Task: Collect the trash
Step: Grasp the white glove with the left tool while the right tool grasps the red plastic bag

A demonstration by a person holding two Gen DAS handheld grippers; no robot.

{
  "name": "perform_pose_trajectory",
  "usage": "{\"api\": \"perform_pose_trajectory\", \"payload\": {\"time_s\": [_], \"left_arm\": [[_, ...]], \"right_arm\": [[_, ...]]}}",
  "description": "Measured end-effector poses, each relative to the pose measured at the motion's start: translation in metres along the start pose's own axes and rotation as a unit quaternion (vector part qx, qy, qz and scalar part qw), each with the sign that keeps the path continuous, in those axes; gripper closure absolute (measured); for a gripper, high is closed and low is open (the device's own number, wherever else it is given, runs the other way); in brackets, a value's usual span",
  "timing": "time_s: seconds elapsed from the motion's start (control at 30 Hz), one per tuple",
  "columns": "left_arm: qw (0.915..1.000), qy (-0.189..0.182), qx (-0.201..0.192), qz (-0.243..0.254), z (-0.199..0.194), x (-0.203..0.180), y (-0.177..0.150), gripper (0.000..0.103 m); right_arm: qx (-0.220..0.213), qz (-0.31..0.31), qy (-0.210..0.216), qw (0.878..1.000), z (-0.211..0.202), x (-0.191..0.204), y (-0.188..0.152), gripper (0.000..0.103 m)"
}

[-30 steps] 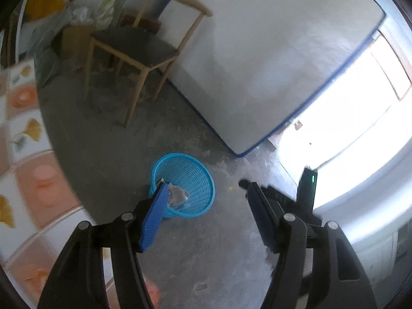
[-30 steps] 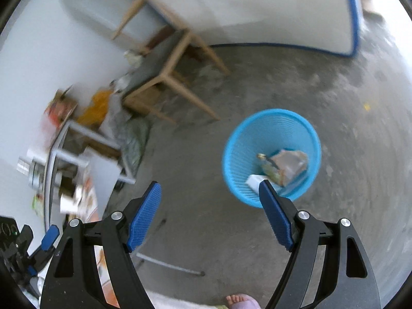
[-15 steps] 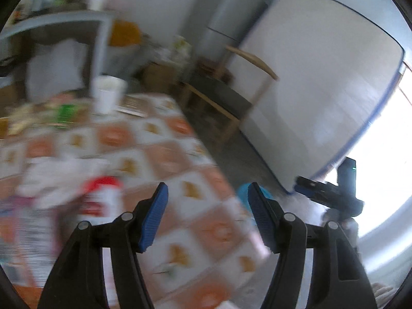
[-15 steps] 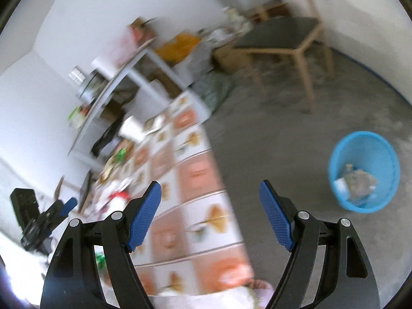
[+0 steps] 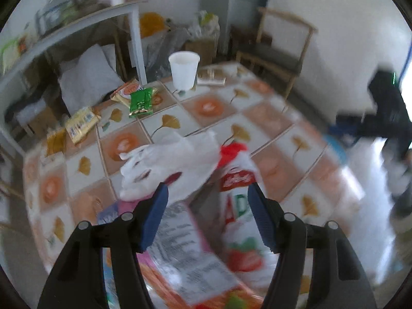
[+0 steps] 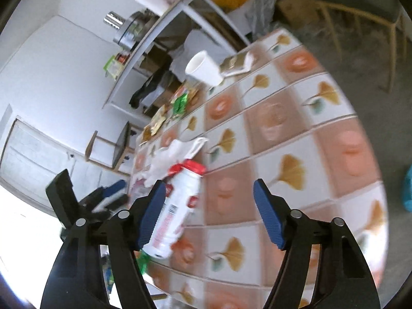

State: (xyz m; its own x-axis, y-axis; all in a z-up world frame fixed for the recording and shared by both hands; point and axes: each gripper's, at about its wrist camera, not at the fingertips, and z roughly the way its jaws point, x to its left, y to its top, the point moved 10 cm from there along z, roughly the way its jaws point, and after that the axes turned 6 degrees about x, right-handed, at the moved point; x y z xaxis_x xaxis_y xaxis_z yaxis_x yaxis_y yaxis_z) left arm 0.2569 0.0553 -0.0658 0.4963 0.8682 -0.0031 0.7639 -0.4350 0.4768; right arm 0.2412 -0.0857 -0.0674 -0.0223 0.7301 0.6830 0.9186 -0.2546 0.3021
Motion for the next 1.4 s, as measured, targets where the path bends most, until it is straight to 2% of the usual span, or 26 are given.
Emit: {"api": "perform_pose_trajectory", "payload": {"time_s": [0.03,0.13,0.27,0.37,0.53,0.67,0.87,1.0,1.23,1.4], "left_arm": [[0.9993,0.025,0.012,0.025,0.009,0.000,0.000,0.041],[0.9941,0.069,0.032,0.078,0.027,-0.001,0.001,0.045],[0.9884,0.090,0.065,0.104,0.051,0.006,0.002,0.056],[0.9883,0.089,0.075,0.099,0.060,0.013,0.002,0.068],[0.9938,0.057,0.071,0.064,0.064,0.022,0.004,0.089],[0.9977,0.026,0.058,0.024,0.061,0.027,0.007,0.096],[0.9984,-0.029,0.034,-0.033,0.052,0.032,0.012,0.097],[0.9927,-0.083,0.027,-0.083,0.049,0.038,0.014,0.098],[0.9813,-0.117,-0.017,-0.152,0.031,0.057,0.023,0.099],[0.9675,-0.158,-0.043,-0.193,0.018,0.068,0.031,0.099]], "right_arm": [[0.003,-0.002,0.002,1.000,0.006,0.006,0.002,0.037],[0.011,-0.009,0.003,1.000,0.019,0.021,0.007,0.037],[0.028,-0.023,0.001,0.999,0.038,0.038,0.013,0.038],[0.040,-0.024,0.013,0.999,0.046,0.048,0.015,0.040],[0.057,-0.032,0.014,0.998,0.064,0.061,0.019,0.046],[0.076,-0.057,-0.006,0.995,0.081,0.067,0.017,0.052],[0.094,-0.140,-0.059,0.984,0.102,0.078,0.009,0.054],[0.102,-0.202,-0.097,0.969,0.116,0.086,0.002,0.056],[0.112,-0.299,-0.137,0.938,0.136,0.101,-0.008,0.058],[0.120,-0.340,-0.151,0.921,0.148,0.110,-0.014,0.058]]}}
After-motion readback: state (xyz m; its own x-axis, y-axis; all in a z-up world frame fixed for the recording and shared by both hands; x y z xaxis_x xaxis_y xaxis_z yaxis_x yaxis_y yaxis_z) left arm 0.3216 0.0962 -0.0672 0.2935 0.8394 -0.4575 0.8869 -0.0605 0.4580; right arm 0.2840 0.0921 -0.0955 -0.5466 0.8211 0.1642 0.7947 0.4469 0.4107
